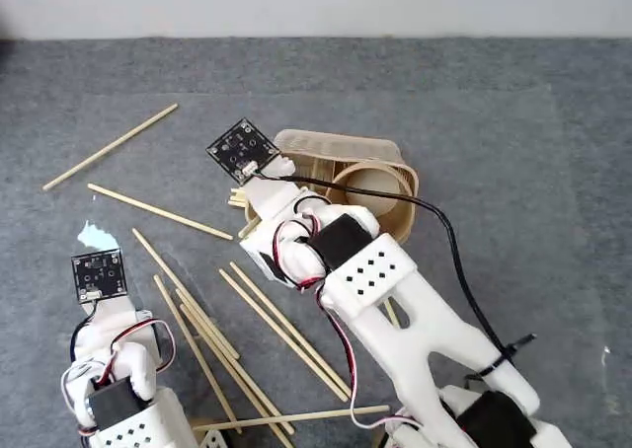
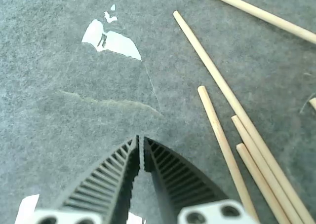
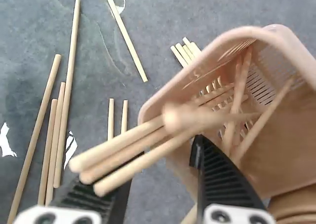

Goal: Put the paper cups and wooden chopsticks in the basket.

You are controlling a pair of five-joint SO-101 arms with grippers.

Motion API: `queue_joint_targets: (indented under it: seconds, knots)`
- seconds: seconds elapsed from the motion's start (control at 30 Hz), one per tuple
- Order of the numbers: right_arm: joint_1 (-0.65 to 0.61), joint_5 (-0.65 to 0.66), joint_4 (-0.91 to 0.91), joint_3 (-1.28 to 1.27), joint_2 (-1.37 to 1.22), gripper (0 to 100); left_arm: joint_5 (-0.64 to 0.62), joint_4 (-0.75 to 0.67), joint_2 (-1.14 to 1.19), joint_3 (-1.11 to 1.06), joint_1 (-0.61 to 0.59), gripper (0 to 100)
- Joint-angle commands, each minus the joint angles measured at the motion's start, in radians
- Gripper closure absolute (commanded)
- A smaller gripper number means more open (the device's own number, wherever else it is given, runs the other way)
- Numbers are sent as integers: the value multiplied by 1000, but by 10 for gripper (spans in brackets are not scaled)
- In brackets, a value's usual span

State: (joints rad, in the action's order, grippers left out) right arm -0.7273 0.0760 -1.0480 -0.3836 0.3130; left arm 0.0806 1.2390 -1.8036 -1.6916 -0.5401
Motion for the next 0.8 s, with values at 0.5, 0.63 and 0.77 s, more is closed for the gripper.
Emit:
queue_joint_targets:
  seconds: [0.5,0.63,0.77]
  knots:
    - [297,137,65,511,-312,834,5,3,-17,8,5,986]
    - [291,187,110,612,-381,833,5,3,-17,8,5,986]
    - [295,236,116,694,-452,833,5,3,-17,8,5,986]
